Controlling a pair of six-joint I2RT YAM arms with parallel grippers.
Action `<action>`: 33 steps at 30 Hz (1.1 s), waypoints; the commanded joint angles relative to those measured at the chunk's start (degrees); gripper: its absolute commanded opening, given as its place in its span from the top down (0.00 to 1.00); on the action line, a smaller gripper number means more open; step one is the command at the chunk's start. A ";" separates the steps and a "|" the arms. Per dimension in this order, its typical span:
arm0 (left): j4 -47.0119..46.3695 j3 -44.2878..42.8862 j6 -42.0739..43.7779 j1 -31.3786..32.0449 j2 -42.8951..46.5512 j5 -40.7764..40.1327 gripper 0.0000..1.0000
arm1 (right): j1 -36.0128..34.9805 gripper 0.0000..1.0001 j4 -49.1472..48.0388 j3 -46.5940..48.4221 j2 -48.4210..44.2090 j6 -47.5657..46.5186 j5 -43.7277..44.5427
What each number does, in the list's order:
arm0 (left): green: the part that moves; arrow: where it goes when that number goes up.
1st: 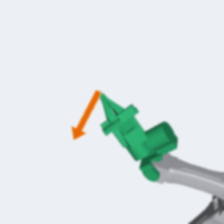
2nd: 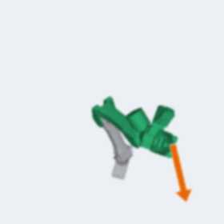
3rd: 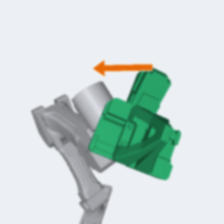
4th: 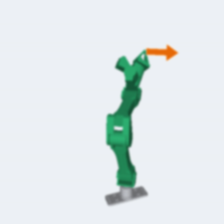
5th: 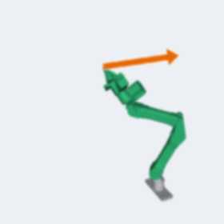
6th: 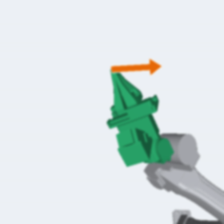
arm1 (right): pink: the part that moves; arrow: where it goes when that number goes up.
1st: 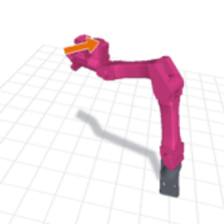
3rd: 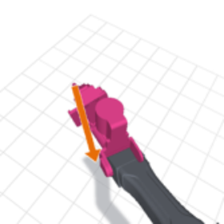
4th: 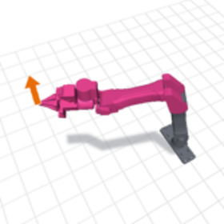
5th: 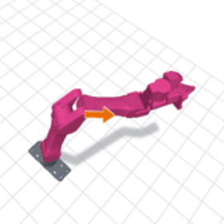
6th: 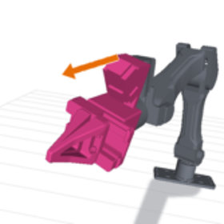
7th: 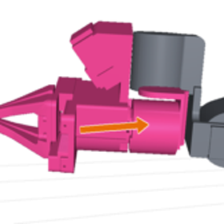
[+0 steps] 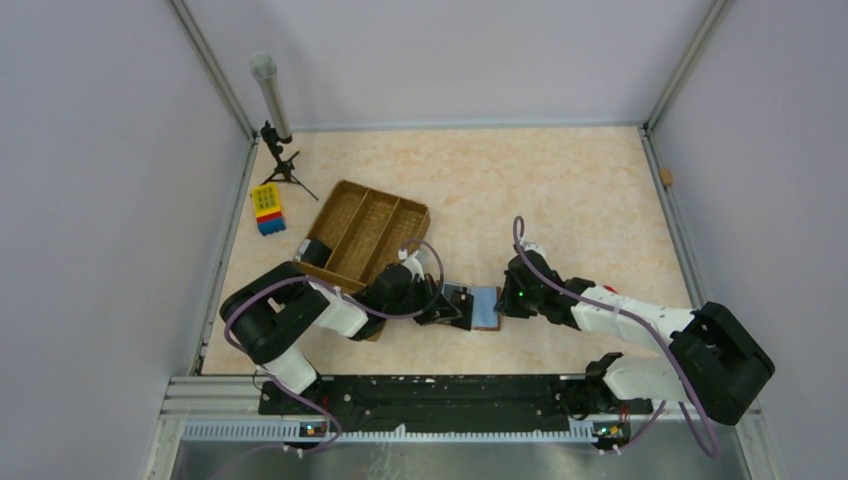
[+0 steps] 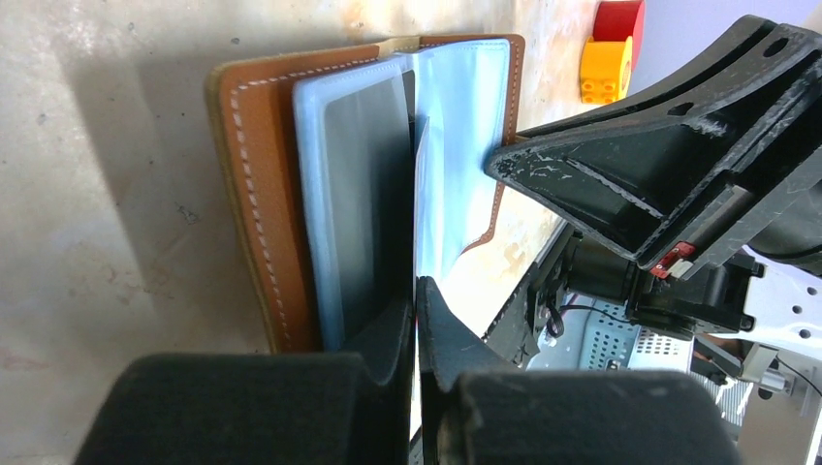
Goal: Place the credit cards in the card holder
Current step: Insert the credit card into the card holder.
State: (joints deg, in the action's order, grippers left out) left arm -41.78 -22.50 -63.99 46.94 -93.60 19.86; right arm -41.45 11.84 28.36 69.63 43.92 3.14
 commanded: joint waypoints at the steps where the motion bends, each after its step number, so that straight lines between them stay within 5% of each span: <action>1: -4.89 -0.92 -0.79 0.24 -1.31 -0.40 1.00 | 0.58 1.00 1.00 -1.37 -0.32 -1.25 -0.05; 33: -7.21 -3.29 1.57 -1.84 -5.26 0.82 1.00 | 0.59 1.00 1.49 -0.92 1.45 -1.56 -0.77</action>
State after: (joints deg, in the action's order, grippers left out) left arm -46.81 -24.36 -64.05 45.67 -97.97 20.23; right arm -41.19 11.38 27.75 69.91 43.79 2.87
